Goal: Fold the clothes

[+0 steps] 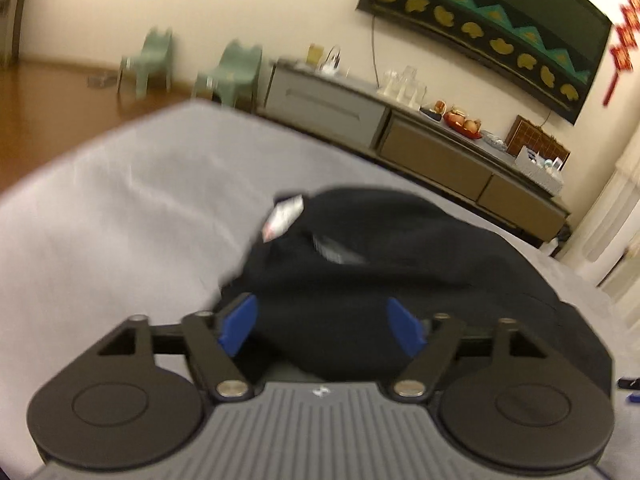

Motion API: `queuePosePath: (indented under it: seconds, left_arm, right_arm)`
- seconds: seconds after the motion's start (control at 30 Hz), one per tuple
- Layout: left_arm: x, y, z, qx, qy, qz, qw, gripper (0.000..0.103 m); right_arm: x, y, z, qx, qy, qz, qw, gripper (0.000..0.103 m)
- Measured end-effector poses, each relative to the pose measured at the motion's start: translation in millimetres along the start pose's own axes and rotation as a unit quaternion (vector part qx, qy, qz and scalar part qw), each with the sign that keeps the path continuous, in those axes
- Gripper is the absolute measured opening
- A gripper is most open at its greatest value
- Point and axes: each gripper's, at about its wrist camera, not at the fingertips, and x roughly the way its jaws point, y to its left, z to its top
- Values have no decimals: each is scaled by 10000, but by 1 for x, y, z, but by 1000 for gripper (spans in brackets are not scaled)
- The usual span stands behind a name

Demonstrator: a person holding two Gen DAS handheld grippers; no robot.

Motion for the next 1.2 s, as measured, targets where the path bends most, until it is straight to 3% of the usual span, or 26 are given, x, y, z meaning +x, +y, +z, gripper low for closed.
queuePosePath:
  seconds: [0.03, 0.1, 0.13, 0.2, 0.23, 0.27, 0.3, 0.33, 0.37, 0.4, 0.47, 0.53, 0.67, 0.77, 0.87, 0.9, 0.93, 0.97, 1.0, 1.03, 1.1, 1.17, 1.2]
  left_arm:
    - [2, 12, -2, -163, 85, -46, 9998, 90]
    - [16, 26, -3, -443, 266, -113, 9986, 92]
    - [26, 29, -3, -558, 357, -131, 9977, 92]
    - [44, 34, -2, -642, 448, -84, 9969, 92]
    - [54, 36, 1, -672, 425, -85, 9968, 92]
    - [65, 37, 4, -693, 399, -85, 9968, 89]
    - [76, 37, 7, -622, 349, -64, 9974, 83]
    - [81, 36, 9, -498, 266, 4, 9984, 45]
    - [81, 38, 12, -430, 240, -123, 9987, 6]
    - [80, 39, 14, -377, 198, -253, 9988, 2]
    - [60, 47, 26, -402, -233, -604, 9971, 1]
    - [26, 53, 44, -428, -662, -998, 9919, 1]
    - [-36, 40, 105, -264, -1515, -1488, 9768, 1]
    - [-60, 3, 162, 124, -1966, -1484, 9691, 1]
    - [-42, -32, 209, 134, -1932, -1014, 9758, 1]
    - [-23, -42, 221, 185, -1803, -734, 9807, 1]
    - [-6, -50, 222, 302, -1632, -504, 9848, 2]
    - [15, -52, 218, 356, -1368, -304, 9895, 3]
    - [36, -47, 210, 390, -1057, -139, 9935, 4]
    - [55, -41, 201, 413, -759, 10, 9963, 9]
    - [65, -15, 170, 251, -429, -19, 9988, 15]
    - [57, 15, 132, 77, -345, -102, 9993, 38]
    - [51, 28, 114, 42, -326, -91, 9994, 45]
  right_arm:
    - [2, 0, -4, 41, 40, 34, 10000, 92]
    - [11, 1, -12, 21, 83, -33, 10000, 94]
    - [15, 3, -16, -12, 79, -119, 9999, 92]
    - [23, 7, -22, -98, 43, -296, 9995, 79]
    - [28, 11, -22, -132, 1, -275, 9995, 59]
    - [31, 15, -22, -187, -52, -223, 9996, 27]
    - [33, 20, -22, -262, -60, -149, 9995, 12]
    - [34, 25, -23, -324, -83, -67, 9994, 2]
    - [26, 27, -21, -269, -269, 60, 9993, 1]
    - [14, 26, -19, -148, -540, 216, 9982, 1]
    - [-18, 24, -13, 117, -1118, 608, 9918, 1]
    - [-66, 19, -6, 335, -1778, 1140, 9769, 1]
    - [-132, 20, 21, 274, -2677, 1491, 9515, 1]
    - [-148, 35, 69, 315, -2968, 1353, 9448, 0]
    - [-128, 57, 122, 305, -2983, 477, 9528, 0]
    - [-112, 59, 136, 327, -2943, 78, 9551, 2]
    - [-93, 59, 148, 341, -2880, -331, 9565, 17]
    - [-75, 59, 152, 302, -2683, -697, 9603, 47]
    - [-58, 58, 150, 229, -2400, -1034, 9650, 57]
    - [-48, 55, 141, 228, -2215, -1216, 9673, 57]
    - [-47, 47, 98, 196, -2109, -725, 9746, 66]
    - [-47, 43, 45, -179, -1878, -47, 9820, 89]
    - [-42, 45, 18, -534, -1610, 127, 9854, 92]
